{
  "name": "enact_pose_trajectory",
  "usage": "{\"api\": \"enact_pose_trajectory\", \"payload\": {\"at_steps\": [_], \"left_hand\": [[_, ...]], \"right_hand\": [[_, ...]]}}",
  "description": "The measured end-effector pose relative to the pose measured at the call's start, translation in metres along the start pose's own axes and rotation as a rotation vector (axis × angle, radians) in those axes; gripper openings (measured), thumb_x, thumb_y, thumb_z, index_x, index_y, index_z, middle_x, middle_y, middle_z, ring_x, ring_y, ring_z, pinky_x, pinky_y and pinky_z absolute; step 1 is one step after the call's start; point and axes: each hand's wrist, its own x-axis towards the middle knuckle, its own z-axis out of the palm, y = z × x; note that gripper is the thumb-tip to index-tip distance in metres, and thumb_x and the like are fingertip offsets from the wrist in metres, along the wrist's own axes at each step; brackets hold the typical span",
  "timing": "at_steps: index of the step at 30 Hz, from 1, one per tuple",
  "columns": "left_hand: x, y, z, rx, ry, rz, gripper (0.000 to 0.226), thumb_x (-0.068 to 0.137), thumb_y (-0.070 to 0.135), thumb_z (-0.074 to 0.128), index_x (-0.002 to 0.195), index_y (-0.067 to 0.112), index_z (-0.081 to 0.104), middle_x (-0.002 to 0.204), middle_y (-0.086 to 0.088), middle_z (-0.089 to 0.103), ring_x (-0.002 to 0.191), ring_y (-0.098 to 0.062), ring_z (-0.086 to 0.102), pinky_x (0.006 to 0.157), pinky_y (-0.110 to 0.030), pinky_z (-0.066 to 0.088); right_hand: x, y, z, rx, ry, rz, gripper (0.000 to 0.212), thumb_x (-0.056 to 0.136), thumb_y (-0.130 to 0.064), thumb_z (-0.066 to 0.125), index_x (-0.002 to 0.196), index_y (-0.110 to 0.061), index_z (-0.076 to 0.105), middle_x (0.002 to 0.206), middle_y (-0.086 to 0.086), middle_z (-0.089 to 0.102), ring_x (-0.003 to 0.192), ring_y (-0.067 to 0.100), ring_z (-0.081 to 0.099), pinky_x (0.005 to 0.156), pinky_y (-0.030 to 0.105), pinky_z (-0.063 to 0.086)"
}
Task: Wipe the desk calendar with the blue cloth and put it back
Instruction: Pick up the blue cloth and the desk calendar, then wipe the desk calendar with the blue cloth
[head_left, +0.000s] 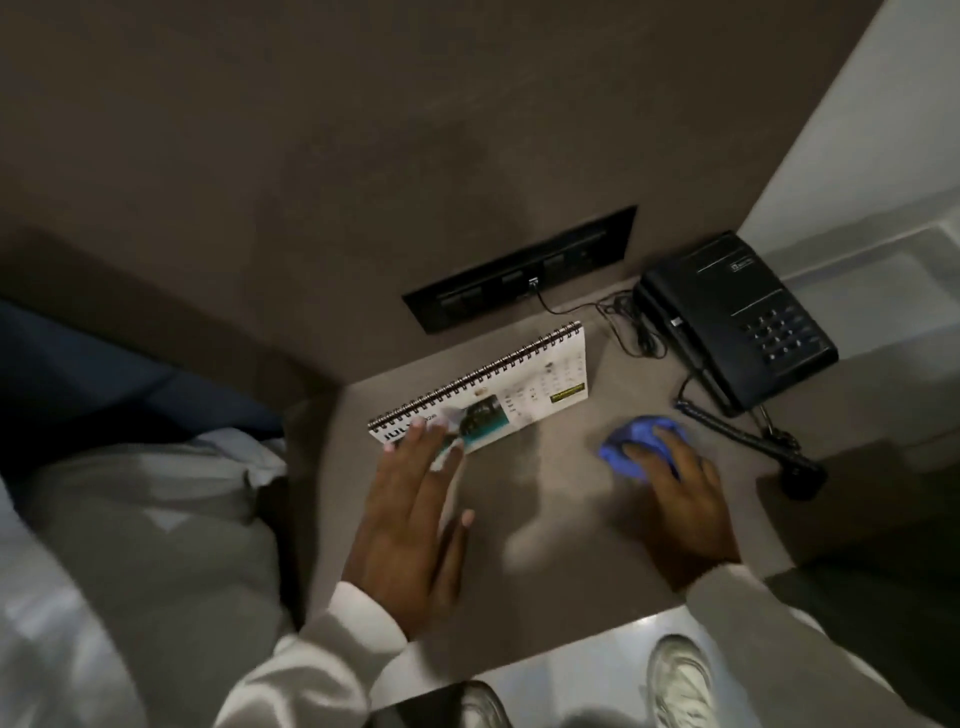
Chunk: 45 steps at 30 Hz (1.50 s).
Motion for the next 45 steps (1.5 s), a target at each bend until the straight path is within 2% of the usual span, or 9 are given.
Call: {"api": "enact_pose_trajectory", "payload": {"at_steps": [2, 8, 13, 16, 24, 32, 40, 43, 45], "left_hand": [[0.015, -0.014, -0.021, 0.067, 0.011, 0.091, 0.056, 0.089, 0.026, 0.050, 0.139, 0.003, 0.041, 0.151, -0.020, 0.037, 0.147, -0.034, 0.023, 0.116, -0.059, 0.024], [0.090, -0.069, -0.043, 0.304, -0.253, 0.254, 0.085, 0.090, 0.059, 0.028, 0.149, 0.000, 0.017, 0.160, -0.017, 0.012, 0.150, -0.033, 0.002, 0.121, -0.055, 0.011], [0.123, -0.088, -0.032, 0.394, -0.407, 0.488, 0.096, 0.086, 0.069, 0.024, 0.150, 0.002, 0.001, 0.162, -0.018, 0.003, 0.151, -0.030, -0.004, 0.121, -0.054, 0.011], [0.123, -0.091, -0.024, 0.382, -0.447, 0.553, 0.099, 0.085, 0.070, 0.028, 0.150, 0.002, -0.002, 0.162, -0.016, 0.001, 0.151, -0.028, -0.004, 0.122, -0.052, 0.010], [0.126, -0.093, -0.023, 0.311, -0.470, 0.689, 0.099, 0.084, 0.066, 0.038, 0.151, 0.007, -0.003, 0.163, -0.011, 0.006, 0.152, -0.025, 0.004, 0.121, -0.053, 0.015], [0.133, -0.101, -0.021, 0.302, -0.493, 0.730, 0.105, 0.080, 0.069, 0.042, 0.150, 0.013, -0.012, 0.164, -0.006, -0.004, 0.151, -0.019, -0.007, 0.123, -0.047, 0.009], [0.136, -0.102, -0.018, 0.324, -0.488, 0.758, 0.108, 0.079, 0.072, 0.041, 0.151, 0.009, -0.010, 0.164, -0.008, -0.007, 0.151, -0.021, -0.007, 0.123, -0.050, 0.011], [0.137, -0.102, -0.019, 0.328, -0.490, 0.767, 0.108, 0.080, 0.071, 0.041, 0.151, 0.008, -0.010, 0.164, -0.009, -0.006, 0.151, -0.023, -0.007, 0.122, -0.050, 0.011], [0.136, -0.101, -0.020, 0.332, -0.490, 0.761, 0.108, 0.079, 0.069, 0.044, 0.151, 0.006, -0.009, 0.163, -0.009, -0.007, 0.151, -0.022, -0.008, 0.123, -0.049, 0.010]], "right_hand": [[-0.015, -0.025, 0.007, 0.191, 0.170, -0.031, 0.067, 0.092, -0.056, 0.014, 0.128, -0.016, 0.054, 0.143, 0.022, 0.043, 0.125, 0.042, 0.045, 0.107, 0.043, 0.032], [-0.024, -0.084, 0.049, 0.510, 0.444, -0.038, 0.039, 0.092, -0.023, 0.041, 0.129, -0.023, 0.053, 0.148, 0.013, 0.038, 0.135, 0.023, 0.035, 0.110, 0.014, 0.017], [-0.008, -0.117, 0.070, 0.682, 0.701, -0.006, 0.041, 0.093, -0.017, 0.048, 0.133, -0.026, 0.047, 0.152, 0.008, 0.031, 0.139, 0.017, 0.032, 0.110, 0.031, 0.034], [0.003, -0.131, 0.077, 0.699, 0.815, -0.022, 0.046, 0.094, -0.018, 0.048, 0.137, -0.032, 0.038, 0.152, 0.009, 0.030, 0.139, 0.015, 0.031, 0.109, 0.026, 0.033], [0.033, -0.152, 0.091, 0.692, 0.840, -0.140, 0.044, 0.096, -0.019, 0.045, 0.140, -0.026, 0.041, 0.155, 0.013, 0.023, 0.145, 0.023, 0.020, 0.116, 0.038, 0.028], [0.042, -0.154, 0.131, 0.534, 0.767, -0.079, 0.054, 0.088, -0.006, 0.055, 0.138, -0.020, 0.044, 0.154, 0.017, 0.024, 0.138, 0.036, 0.031, 0.109, 0.050, 0.037], [0.049, -0.161, 0.112, 0.651, 0.944, -0.091, 0.045, 0.095, -0.012, 0.042, 0.139, -0.024, 0.042, 0.156, 0.012, 0.021, 0.144, 0.019, 0.017, 0.111, 0.044, 0.037], [0.051, -0.167, 0.120, 0.525, 0.864, -0.094, 0.062, 0.087, -0.006, 0.059, 0.140, -0.029, 0.037, 0.156, 0.009, 0.019, 0.139, 0.017, 0.015, 0.109, 0.036, 0.027], [0.045, -0.162, 0.133, 0.503, 0.781, -0.076, 0.069, 0.079, 0.001, 0.067, 0.139, -0.023, 0.041, 0.154, 0.011, 0.021, 0.138, 0.030, 0.027, 0.111, 0.046, 0.035]]}}
